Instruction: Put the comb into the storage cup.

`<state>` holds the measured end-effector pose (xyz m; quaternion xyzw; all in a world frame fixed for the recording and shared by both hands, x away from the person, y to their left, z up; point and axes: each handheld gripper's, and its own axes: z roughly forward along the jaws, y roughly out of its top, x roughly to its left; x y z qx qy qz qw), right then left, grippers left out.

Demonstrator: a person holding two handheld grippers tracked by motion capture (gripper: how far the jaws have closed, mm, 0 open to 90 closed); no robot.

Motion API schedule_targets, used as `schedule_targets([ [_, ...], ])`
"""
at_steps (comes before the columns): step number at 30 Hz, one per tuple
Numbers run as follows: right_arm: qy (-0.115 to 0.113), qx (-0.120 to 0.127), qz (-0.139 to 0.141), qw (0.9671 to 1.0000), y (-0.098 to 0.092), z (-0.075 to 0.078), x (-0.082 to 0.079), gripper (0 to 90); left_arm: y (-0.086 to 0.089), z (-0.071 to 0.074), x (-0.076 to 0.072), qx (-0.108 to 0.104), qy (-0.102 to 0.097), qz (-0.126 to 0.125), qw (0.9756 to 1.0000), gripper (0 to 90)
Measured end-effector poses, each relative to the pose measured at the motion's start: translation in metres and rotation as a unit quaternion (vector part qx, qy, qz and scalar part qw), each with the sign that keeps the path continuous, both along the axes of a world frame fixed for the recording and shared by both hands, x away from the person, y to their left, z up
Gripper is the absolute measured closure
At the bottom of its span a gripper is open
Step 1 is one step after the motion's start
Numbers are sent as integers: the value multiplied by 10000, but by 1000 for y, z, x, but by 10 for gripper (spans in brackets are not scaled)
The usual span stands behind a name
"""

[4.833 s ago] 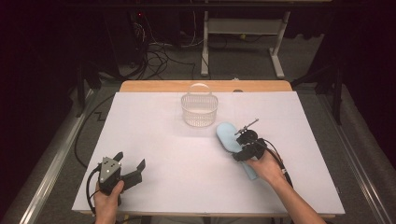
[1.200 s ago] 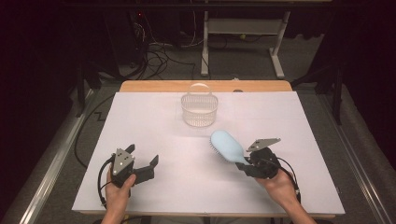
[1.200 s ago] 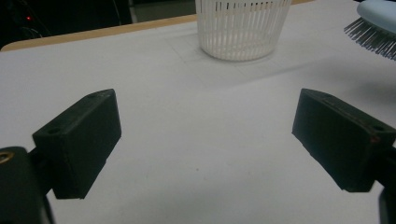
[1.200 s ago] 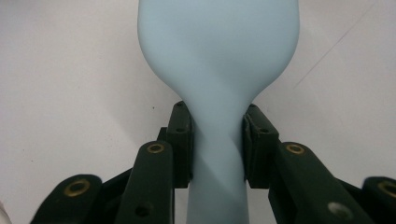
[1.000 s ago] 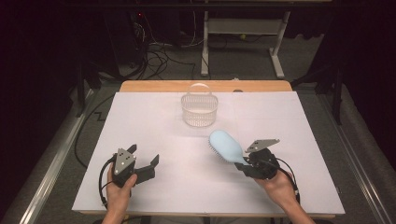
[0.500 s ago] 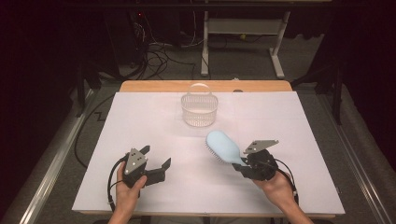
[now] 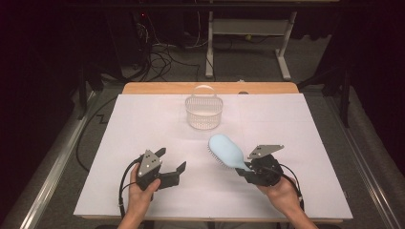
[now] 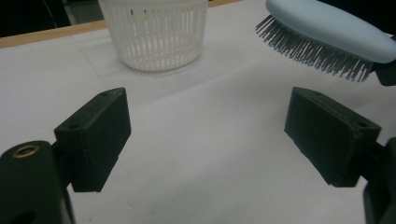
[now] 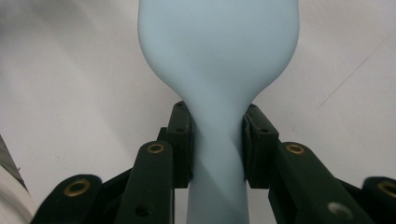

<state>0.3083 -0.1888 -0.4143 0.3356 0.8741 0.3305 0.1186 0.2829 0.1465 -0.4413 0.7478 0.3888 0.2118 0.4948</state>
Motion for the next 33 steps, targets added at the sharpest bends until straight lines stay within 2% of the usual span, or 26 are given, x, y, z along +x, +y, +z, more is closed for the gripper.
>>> schedule_targets([
  [9,7,20,28,10000,2,0,0,702,-15,2,6,-24,26,-185,9998,153],
  [13,-34,40,25,10000,0,3,-2,701,-19,4,9,-85,24,-165,9998,153],
  [18,-110,160,-9,9998,-6,8,-7,701,-29,9,12,-114,-20,-295,9995,153],
  [22,-103,168,-26,9998,-7,8,-5,701,-36,10,14,-230,97,-369,9990,153],
  [23,-94,179,-20,9998,-5,9,-5,701,-38,9,15,-178,150,-395,9989,152],
  [28,-134,179,40,9997,-1,11,-5,701,-39,9,14,-215,162,-434,9987,153],
  [33,-147,285,109,9994,3,13,-7,701,-41,10,11,-294,191,-556,9978,152],
])
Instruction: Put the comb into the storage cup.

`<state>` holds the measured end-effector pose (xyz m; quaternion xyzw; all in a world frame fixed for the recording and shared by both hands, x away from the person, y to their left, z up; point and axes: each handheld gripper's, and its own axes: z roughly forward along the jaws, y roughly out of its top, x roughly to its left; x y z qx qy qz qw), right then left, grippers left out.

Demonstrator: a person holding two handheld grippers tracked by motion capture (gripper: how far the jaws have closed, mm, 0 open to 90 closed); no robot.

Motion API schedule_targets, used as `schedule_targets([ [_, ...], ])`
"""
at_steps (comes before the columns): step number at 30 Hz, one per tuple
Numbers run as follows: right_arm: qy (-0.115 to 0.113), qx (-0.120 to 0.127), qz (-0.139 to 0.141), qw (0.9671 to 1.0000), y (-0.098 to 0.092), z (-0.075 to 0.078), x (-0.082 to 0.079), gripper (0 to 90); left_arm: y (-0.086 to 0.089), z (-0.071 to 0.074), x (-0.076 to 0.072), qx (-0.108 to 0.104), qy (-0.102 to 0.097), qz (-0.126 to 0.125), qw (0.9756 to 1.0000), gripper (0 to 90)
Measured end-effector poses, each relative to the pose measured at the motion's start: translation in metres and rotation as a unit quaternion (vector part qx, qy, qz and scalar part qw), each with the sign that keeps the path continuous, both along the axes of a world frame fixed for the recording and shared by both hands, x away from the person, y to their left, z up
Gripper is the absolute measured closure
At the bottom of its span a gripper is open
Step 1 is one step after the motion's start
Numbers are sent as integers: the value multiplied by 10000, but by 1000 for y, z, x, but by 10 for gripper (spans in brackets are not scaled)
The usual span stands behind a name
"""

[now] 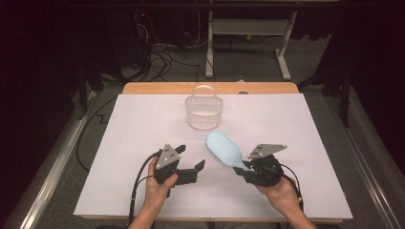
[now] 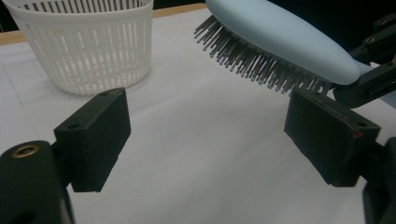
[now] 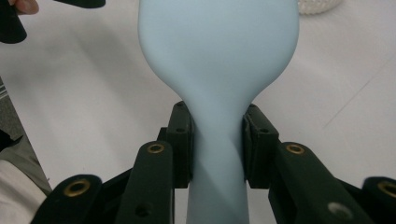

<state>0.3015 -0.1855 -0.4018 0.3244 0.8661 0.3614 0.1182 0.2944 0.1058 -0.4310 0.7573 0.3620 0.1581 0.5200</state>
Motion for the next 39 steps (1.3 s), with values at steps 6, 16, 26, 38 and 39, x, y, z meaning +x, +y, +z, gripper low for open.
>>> schedule_targets([
  [6,-6,21,45,10000,4,0,0,701,-3,-1,-1,-30,40,-141,9999,152],
  [16,-46,-17,132,9999,11,0,-1,701,-9,-4,-2,-45,106,-379,9992,151],
  [26,-130,-39,251,9996,22,1,-2,701,-13,-2,-3,-131,122,-489,9986,151],
  [38,-210,-53,304,9993,27,0,-4,701,-17,-1,-4,-292,303,-528,9977,147],
  [39,-215,-55,310,9993,27,0,-4,701,-17,-1,-4,-294,310,-529,9977,145],
])
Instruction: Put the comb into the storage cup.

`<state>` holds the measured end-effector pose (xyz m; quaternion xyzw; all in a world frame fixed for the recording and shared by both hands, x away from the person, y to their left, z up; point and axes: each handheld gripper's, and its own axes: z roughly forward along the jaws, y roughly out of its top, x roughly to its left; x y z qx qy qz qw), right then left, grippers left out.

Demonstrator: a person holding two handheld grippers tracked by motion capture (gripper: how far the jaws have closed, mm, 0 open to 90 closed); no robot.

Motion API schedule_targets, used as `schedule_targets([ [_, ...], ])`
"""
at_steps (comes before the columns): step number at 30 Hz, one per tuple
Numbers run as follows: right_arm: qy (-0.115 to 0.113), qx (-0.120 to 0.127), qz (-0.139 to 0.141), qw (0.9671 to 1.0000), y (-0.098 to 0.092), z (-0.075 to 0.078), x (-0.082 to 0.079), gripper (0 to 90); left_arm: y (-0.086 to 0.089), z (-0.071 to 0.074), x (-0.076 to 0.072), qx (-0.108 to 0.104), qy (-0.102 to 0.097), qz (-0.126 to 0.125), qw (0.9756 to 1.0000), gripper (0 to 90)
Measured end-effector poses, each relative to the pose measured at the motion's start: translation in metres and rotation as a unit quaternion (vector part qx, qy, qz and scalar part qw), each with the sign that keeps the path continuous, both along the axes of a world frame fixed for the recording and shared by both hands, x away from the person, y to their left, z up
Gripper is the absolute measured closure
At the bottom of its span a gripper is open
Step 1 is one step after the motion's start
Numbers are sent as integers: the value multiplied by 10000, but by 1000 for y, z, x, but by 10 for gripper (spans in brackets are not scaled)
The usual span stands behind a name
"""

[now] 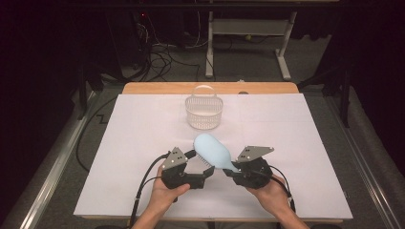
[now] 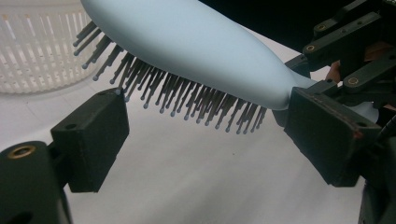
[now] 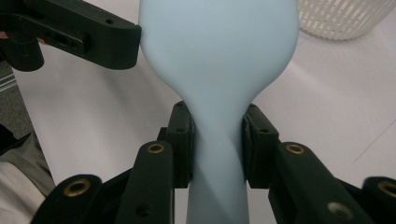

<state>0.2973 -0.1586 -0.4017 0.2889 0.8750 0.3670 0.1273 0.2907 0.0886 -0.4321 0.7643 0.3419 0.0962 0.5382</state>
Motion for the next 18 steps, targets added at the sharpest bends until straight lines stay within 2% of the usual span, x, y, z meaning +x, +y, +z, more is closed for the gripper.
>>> schedule_targets([
  [9,2,22,61,10000,3,-2,-1,701,-6,-1,0,4,144,-28,9999,119],
  [13,-24,-9,105,9999,6,-4,-2,701,-5,-2,1,-98,261,-6,9996,108],
  [18,-89,-22,142,9999,10,-4,-5,701,-7,-2,1,-126,291,3,9995,97],
])
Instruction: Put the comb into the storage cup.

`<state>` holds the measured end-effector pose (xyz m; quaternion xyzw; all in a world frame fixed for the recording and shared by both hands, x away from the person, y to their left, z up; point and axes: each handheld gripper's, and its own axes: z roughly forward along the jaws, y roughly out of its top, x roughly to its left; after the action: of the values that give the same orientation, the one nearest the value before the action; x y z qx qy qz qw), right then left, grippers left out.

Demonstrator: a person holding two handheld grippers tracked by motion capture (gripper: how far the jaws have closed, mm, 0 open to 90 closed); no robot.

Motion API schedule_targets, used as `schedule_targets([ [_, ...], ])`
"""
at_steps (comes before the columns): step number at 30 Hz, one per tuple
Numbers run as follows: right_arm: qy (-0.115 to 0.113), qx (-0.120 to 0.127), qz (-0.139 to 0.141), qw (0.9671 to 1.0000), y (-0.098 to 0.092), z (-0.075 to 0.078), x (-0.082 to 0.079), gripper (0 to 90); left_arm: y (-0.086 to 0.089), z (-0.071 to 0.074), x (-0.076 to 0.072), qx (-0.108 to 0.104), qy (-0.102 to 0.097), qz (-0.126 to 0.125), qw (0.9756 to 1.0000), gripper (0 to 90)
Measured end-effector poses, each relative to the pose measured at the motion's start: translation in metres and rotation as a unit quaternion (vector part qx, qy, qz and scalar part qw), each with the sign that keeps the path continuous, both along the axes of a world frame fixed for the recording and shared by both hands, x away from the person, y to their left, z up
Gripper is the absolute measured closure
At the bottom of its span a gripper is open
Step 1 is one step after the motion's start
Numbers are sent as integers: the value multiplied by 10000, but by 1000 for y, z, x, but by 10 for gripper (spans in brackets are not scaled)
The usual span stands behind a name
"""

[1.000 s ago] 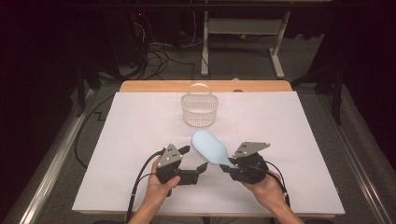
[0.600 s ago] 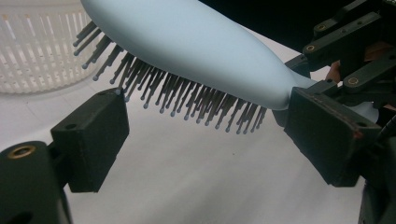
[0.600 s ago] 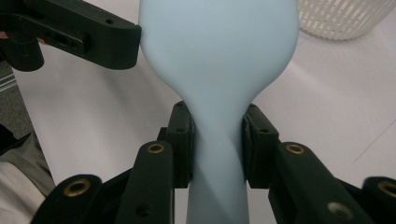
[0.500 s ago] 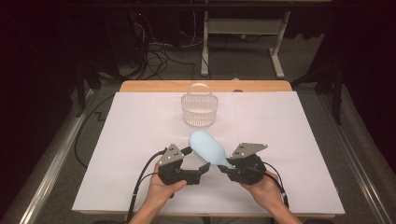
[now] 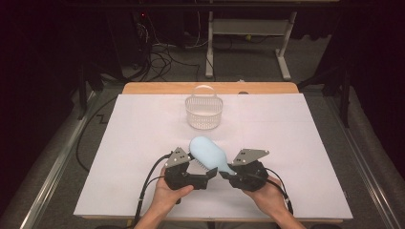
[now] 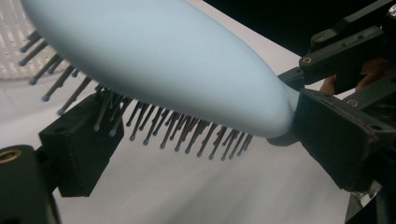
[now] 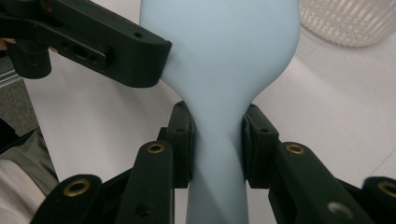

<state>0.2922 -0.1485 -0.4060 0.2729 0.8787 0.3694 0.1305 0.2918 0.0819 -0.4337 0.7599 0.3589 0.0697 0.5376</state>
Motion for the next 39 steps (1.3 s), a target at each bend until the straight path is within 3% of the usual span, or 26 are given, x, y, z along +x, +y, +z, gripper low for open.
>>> schedule_targets([
  [6,-25,-80,91,9999,6,-3,-2,701,-3,-3,1,79,105,40,9999,71],
  [14,-65,62,147,9999,10,-2,-4,702,-1,-2,2,-46,134,40,9999,46],
  [18,46,151,165,9997,11,-3,-3,703,-1,-3,3,-40,156,44,9999,33],
  [27,56,164,222,9996,14,-4,-4,706,-1,-2,3,-142,143,33,9998,32],
  [33,26,104,275,9996,18,-5,-6,710,1,0,2,-192,78,66,9998,75],
  [39,58,80,271,9996,19,-6,-2,713,6,2,0,-354,-71,59,9993,183],
])
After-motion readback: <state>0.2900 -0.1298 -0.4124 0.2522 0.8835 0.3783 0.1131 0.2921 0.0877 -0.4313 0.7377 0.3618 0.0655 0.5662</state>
